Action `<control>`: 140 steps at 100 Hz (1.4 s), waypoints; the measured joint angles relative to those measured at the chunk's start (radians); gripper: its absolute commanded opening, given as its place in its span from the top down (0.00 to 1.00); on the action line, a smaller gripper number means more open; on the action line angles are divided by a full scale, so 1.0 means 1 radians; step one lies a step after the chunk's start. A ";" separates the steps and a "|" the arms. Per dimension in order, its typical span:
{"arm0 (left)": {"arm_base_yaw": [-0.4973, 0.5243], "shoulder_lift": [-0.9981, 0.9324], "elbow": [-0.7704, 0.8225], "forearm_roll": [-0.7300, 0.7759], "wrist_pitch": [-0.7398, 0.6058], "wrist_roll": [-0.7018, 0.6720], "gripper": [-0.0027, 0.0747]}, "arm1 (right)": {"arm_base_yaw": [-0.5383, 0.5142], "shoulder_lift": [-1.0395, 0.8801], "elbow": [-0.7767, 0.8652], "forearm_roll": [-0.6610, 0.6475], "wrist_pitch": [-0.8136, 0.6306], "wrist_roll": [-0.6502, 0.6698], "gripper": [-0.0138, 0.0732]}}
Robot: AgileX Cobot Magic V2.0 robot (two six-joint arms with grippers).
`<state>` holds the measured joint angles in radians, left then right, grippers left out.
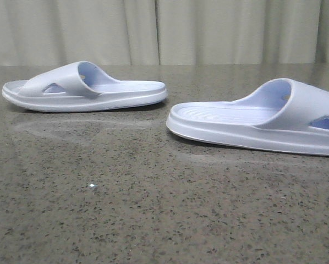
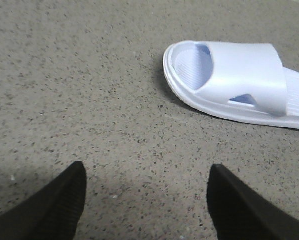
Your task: Insert blue slippers together front up
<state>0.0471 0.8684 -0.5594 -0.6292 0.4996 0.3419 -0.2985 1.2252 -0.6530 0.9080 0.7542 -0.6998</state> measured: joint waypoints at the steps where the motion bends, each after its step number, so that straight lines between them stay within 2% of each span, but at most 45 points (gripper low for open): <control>1: 0.000 0.008 -0.007 -0.019 0.003 0.016 0.39 | 0.000 0.000 0.000 0.000 0.000 0.000 0.96; 17: 0.000 0.212 -0.108 -0.295 0.055 0.244 0.39 | 0.000 0.000 0.000 0.000 0.001 -0.002 0.96; 26: 0.000 0.325 -0.175 -0.404 0.085 0.327 0.39 | 0.000 0.000 0.000 0.000 0.001 -0.002 0.96; 57: 0.000 0.613 -0.371 -0.469 0.098 0.372 0.39 | 0.000 0.000 0.000 0.000 0.002 -0.004 0.96; 85: 0.000 0.772 -0.449 -0.544 0.106 0.423 0.40 | 0.000 0.000 0.000 0.000 0.002 -0.004 0.96; 91: 0.000 0.793 -0.454 -0.572 0.110 0.445 0.43 | 0.000 0.000 0.000 0.000 0.002 -0.004 0.96; 96: 0.000 0.802 -0.459 -0.598 0.115 0.457 0.50 | 0.000 0.000 0.000 0.000 0.002 -0.004 0.96; 107: 0.001 0.815 -0.461 -0.619 0.121 0.478 0.77 | 0.000 0.000 0.000 0.000 0.000 -0.004 0.96; 109: 0.001 0.817 -0.461 -0.621 0.123 0.482 0.85 | 0.000 0.000 0.000 0.000 0.000 -0.004 0.96; 110: 0.001 0.817 -0.461 -0.621 0.123 0.482 0.85 | 0.000 0.000 0.000 0.000 0.000 -0.004 0.96; 113: 0.001 0.817 -0.461 -0.623 0.130 0.487 0.95 | 0.000 0.000 0.000 0.000 0.000 -0.004 0.96; 140: 0.012 0.814 -0.461 -0.629 0.166 0.496 0.95 | 0.000 0.000 0.000 0.000 -0.001 -0.004 0.96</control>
<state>0.0587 1.6829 -1.0207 -1.2585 0.6651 0.8377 -0.2985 1.2252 -0.6530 0.9080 0.7529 -0.7036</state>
